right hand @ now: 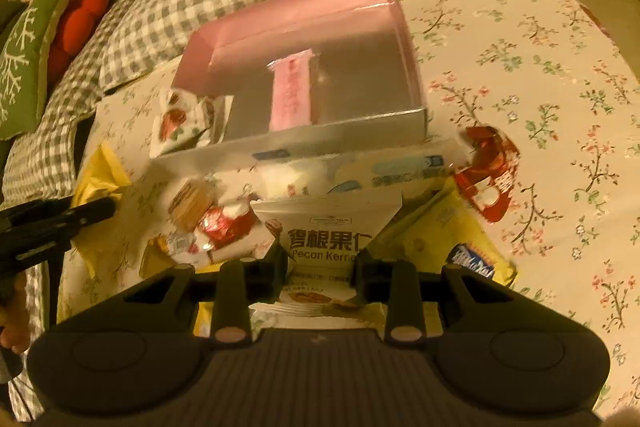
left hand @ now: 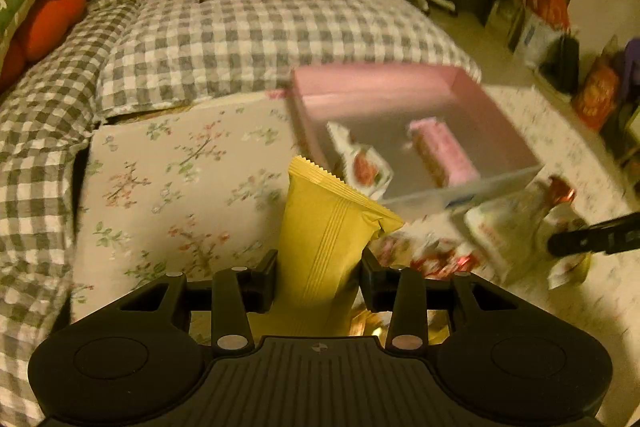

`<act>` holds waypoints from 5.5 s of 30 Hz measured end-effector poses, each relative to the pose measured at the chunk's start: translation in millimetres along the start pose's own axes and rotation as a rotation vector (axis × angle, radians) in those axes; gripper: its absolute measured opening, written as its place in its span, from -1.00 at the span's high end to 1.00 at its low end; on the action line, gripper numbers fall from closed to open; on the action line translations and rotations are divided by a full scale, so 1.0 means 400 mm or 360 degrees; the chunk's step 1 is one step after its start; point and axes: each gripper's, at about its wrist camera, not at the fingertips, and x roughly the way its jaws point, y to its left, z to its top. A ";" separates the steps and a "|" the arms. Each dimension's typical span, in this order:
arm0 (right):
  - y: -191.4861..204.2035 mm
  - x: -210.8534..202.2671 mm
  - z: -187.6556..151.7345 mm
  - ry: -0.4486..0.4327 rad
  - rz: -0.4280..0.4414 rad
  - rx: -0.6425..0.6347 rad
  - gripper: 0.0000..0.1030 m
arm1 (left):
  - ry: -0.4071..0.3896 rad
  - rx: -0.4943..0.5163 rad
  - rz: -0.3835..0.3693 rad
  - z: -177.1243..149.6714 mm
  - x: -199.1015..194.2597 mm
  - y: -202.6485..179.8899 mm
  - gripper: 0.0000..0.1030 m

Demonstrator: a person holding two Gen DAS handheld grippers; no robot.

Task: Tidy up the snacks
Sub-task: 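Carry the yellow pastry packet into the box with the left gripper while the right gripper places the pecan packet, then place the yellow egg-yolk pastry packet with the left gripper while the right gripper places the yellow ARD packet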

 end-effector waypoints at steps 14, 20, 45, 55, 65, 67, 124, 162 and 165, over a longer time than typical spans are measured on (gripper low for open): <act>-0.130 -0.058 0.106 -0.0246 -0.0044 0.0291 0.41 | -0.0151 -0.0227 -0.0255 0.089 0.024 -0.076 0.27; -0.126 -0.040 0.135 -0.0308 -0.0093 0.0238 0.41 | -0.0171 -0.0294 -0.0260 0.131 0.077 -0.100 0.27; -0.022 0.044 0.211 -0.0333 -0.0062 0.0026 0.21 | -0.0205 -0.0392 -0.0202 0.165 0.193 -0.110 0.23; -0.046 -0.073 0.182 -0.0469 -0.0029 0.0097 -0.05 | -0.0307 -0.0475 -0.0108 0.160 0.042 -0.057 0.13; -0.052 -0.077 0.125 -0.0305 -0.0075 0.0020 -0.11 | -0.0018 -0.0468 -0.0011 0.013 -0.004 -0.074 -0.02; -0.055 -0.078 0.116 -0.0276 -0.0101 0.0011 -0.11 | 0.0084 -0.0528 -0.0045 -0.028 -0.001 -0.080 -0.03; -0.081 -0.048 0.065 -0.0137 -0.0128 -0.0058 0.17 | -0.0039 -0.0500 0.0036 -0.005 -0.010 -0.072 0.29; 0.027 0.028 0.208 -0.0596 0.0212 0.0152 -0.30 | -0.0258 -0.0302 -0.0183 0.213 0.173 -0.087 -0.46; 0.010 -0.002 0.207 -0.0602 0.0153 0.0186 -0.30 | -0.0274 -0.0297 -0.0163 0.223 0.125 -0.082 -0.48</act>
